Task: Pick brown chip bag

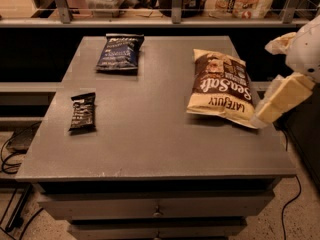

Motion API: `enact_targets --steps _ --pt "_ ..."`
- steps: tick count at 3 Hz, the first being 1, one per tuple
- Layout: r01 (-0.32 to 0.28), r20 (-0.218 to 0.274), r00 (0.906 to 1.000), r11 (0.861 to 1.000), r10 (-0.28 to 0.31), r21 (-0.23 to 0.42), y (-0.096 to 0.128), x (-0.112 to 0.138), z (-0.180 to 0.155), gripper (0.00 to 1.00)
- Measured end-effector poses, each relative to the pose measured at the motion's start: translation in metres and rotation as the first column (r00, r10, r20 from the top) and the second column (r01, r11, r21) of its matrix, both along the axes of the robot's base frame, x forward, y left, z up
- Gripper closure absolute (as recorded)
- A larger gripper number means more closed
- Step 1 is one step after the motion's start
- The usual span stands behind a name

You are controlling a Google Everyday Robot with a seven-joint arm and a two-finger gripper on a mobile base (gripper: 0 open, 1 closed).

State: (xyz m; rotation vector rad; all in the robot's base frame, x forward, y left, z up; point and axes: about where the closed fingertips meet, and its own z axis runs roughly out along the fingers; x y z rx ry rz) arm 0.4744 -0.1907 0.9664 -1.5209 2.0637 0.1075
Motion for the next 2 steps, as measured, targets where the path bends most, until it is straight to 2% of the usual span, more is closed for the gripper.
enact_targets --steps 1,2 --pt "-0.001 0.072 0.9974 0.992 -0.008 0.125 0.0227 0.0341 -0.0062 0.00" --pt "-0.001 0.072 0.9974 0.992 -0.008 0.125 0.0227 0.0341 -0.0062 0.00"
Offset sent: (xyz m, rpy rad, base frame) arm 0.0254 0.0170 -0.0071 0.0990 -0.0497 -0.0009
